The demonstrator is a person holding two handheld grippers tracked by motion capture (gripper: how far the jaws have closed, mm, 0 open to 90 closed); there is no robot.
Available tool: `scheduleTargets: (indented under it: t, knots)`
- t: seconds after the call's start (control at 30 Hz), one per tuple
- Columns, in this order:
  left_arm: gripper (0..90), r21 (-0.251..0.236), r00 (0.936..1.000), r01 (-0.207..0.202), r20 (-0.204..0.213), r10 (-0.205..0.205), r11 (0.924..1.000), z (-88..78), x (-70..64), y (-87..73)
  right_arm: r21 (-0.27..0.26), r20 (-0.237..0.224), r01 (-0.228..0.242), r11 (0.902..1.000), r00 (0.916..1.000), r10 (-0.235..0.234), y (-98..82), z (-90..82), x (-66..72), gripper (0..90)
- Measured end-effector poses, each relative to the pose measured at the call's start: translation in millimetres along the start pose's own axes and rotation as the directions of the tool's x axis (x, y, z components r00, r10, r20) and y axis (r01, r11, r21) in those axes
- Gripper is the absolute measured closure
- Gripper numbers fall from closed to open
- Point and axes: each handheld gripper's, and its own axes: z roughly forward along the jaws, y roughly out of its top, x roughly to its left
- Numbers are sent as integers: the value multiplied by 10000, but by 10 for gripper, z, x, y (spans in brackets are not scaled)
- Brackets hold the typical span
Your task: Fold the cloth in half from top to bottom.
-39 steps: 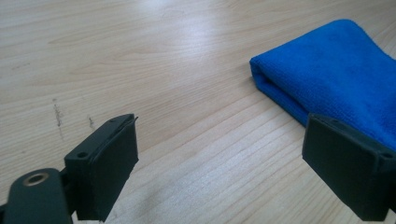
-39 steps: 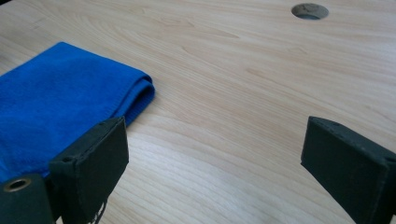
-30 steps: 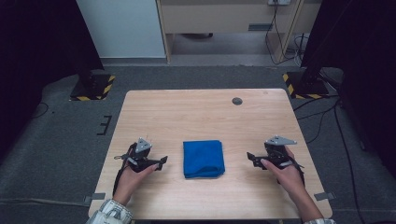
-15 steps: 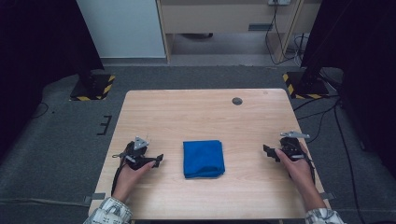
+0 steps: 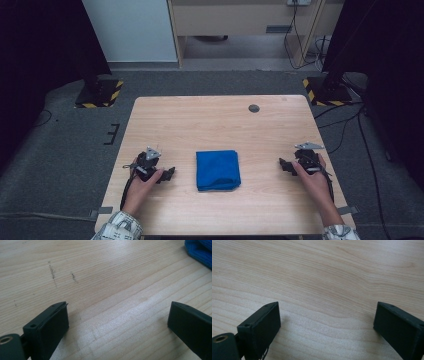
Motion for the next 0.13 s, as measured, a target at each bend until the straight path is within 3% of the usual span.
scheduleTargets:
  t: [0.13]
  knots:
    - [27,11,10000,2,-23,-2,10000,-7,-3,-6,4,-5,-32,10000,10000,32,-2,-3,4,72]
